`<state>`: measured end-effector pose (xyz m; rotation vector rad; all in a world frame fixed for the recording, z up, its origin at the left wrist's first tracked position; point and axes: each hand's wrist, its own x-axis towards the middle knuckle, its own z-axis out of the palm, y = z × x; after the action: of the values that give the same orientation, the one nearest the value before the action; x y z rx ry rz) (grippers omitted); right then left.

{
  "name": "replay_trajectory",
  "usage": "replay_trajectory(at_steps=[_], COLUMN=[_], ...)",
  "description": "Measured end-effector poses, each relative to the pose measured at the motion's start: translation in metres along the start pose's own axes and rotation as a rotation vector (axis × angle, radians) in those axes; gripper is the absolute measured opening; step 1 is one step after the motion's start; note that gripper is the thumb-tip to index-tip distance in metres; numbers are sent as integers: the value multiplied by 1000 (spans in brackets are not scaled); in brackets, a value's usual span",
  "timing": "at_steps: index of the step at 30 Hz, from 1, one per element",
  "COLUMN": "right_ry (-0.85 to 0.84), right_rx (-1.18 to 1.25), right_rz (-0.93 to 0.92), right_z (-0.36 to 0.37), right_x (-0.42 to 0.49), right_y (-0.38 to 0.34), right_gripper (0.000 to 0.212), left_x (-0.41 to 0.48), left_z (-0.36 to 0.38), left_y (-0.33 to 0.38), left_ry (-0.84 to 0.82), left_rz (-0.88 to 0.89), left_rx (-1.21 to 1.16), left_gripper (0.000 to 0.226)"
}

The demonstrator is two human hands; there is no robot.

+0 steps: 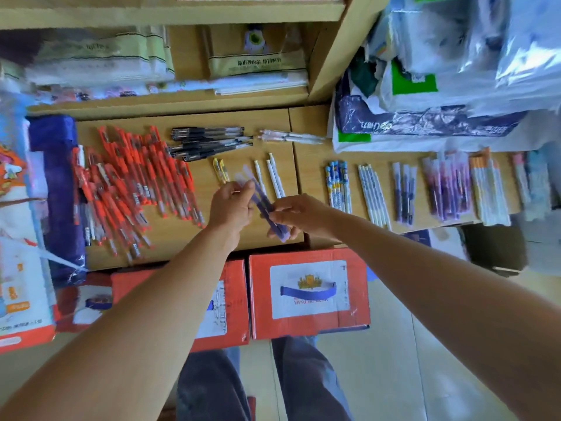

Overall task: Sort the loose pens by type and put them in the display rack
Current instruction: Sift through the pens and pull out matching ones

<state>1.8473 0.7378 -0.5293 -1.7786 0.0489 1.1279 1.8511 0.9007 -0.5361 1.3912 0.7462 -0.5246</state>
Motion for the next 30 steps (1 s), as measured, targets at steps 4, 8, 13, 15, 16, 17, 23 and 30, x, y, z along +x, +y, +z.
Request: replay_trajectory(at_steps=[4, 8, 13, 15, 16, 17, 23, 30], right_ry=[46, 69, 362, 486, 539, 592, 697, 753], right_rx=[14, -14, -115, -177, -180, -182, -316, -385], right_rz=[-9, 36, 94, 150, 190, 232, 406, 395], right_z=[-21, -49, -97, -118, -128, -137, -172, -178], right_x=[-19, -43, -78, -92, -98, -104, -126, -109], right_y=[21, 43, 83, 103, 115, 126, 181, 202], right_gripper=[22, 21, 13, 14, 16, 20, 15, 22], left_x=[-8, -11, -7, -7, -8, -8, -7, -5], left_z=[36, 73, 135, 162, 174, 186, 240, 281], left_y=[-1, -6, -21, -27, -30, -33, -50, -62], left_ry=[-75, -164, -235, -280, -309, -336, -430, -499], left_rz=[42, 89, 196, 280, 344, 412, 635, 479], left_rx=[72, 216, 618, 789, 874, 955, 1391, 1416], left_gripper=[26, 24, 17, 15, 16, 18, 38, 56])
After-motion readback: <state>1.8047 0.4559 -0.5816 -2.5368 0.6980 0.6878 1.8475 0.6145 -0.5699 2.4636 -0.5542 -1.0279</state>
